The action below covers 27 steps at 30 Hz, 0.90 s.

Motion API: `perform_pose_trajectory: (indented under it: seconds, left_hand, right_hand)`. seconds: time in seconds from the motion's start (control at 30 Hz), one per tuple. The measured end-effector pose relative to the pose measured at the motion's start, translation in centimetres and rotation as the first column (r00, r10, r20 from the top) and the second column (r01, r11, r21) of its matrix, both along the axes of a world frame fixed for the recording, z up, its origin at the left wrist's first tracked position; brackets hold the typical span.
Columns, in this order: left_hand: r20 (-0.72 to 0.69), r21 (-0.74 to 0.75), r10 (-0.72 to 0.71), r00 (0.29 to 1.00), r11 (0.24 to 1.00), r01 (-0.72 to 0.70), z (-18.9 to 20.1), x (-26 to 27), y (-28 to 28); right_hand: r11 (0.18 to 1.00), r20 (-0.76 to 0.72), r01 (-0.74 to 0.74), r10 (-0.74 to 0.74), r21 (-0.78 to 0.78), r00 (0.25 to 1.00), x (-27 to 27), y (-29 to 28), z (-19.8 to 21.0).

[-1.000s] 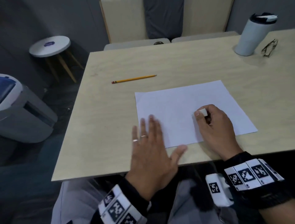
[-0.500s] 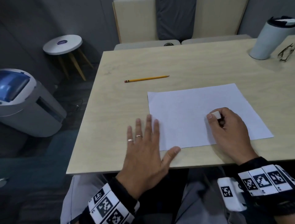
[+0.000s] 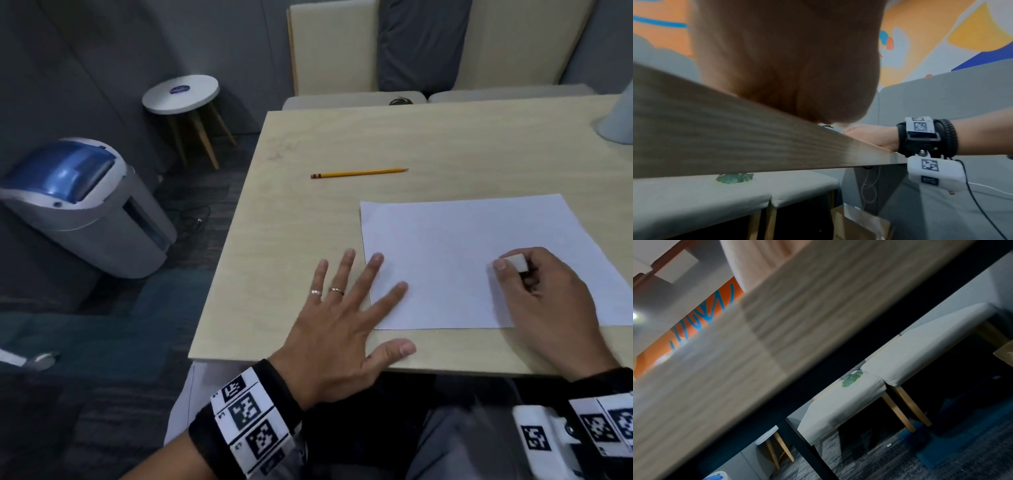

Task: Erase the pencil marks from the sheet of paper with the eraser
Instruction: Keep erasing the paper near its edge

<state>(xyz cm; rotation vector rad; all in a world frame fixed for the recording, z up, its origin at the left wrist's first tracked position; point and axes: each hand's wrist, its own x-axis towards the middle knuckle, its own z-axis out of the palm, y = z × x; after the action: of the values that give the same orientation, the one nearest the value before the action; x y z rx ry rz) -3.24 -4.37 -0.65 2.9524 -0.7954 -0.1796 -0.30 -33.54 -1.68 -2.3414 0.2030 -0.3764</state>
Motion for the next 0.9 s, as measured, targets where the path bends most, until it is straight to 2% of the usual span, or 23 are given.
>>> perform_pose_trajectory:
  seconds: [0.03,0.1,0.17,0.23,0.3,0.4,0.47,0.53,0.63,0.77,0.9]
  left_hand:
    - [0.023,0.031,0.03,0.999,0.999,-0.031,-0.1,0.3,0.3]
    - [0.046,0.074,0.204,0.978,0.976,-0.207,0.2,1.0,0.9]
    - [0.021,0.056,0.308,0.951,0.949,-0.309,0.6,1.3,0.9]
    - [-0.014,-0.039,0.239,0.971,0.97,-0.239,0.9,0.9,0.2]
    - [-0.048,-0.136,0.086,0.995,0.986,-0.092,0.7,0.3,-0.9]
    - [-0.011,-0.156,-0.057,0.998,0.986,0.055,-0.4,-0.1,-1.7]
    - [0.016,-0.168,-0.056,0.998,0.984,0.058,-0.9,-0.2,-1.7]
    - [-0.001,-0.246,-0.039,0.999,0.969,0.037,-1.0,0.1,-1.5]
    - [-0.023,-0.316,-0.047,0.999,0.948,0.038,-1.1,1.0,-1.2]
    - [-0.033,-0.376,-0.043,0.998,0.926,0.028,-1.2,1.6,-0.9]
    - [-0.027,-0.425,-0.02,0.999,0.905,0.007,-1.5,1.6,-0.9]
  right_hand:
    - [1.0,0.001,0.0,0.0,0.003,1.0,0.0,0.0,-0.1]
    - [1.0,0.009,0.004,-0.004,0.021,1.0,-0.1,-0.2,-0.2]
    - [0.999,0.017,0.011,-0.011,0.045,1.0,-0.1,-0.4,-0.3]
    - [0.996,0.034,0.018,-0.021,0.086,0.999,-0.1,-0.5,-0.4]
    - [0.99,0.06,0.029,-0.038,0.14,0.997,-0.3,-0.4,-0.3]
    - [0.969,0.122,0.064,-0.095,0.238,0.988,-0.7,-0.2,0.2]
    - [0.959,0.147,0.068,-0.112,0.276,0.983,-1.4,0.1,0.9]
    - [0.968,0.155,0.028,-0.069,0.249,0.985,-2.4,0.7,1.9]
    - [0.977,0.105,-0.052,0.031,0.204,0.994,-4.3,1.6,3.1]
    - [0.967,0.011,-0.079,0.079,0.242,0.997,-6.4,2.5,3.2]
    - [0.974,0.027,-0.141,0.138,0.178,0.99,-6.5,4.1,3.0]
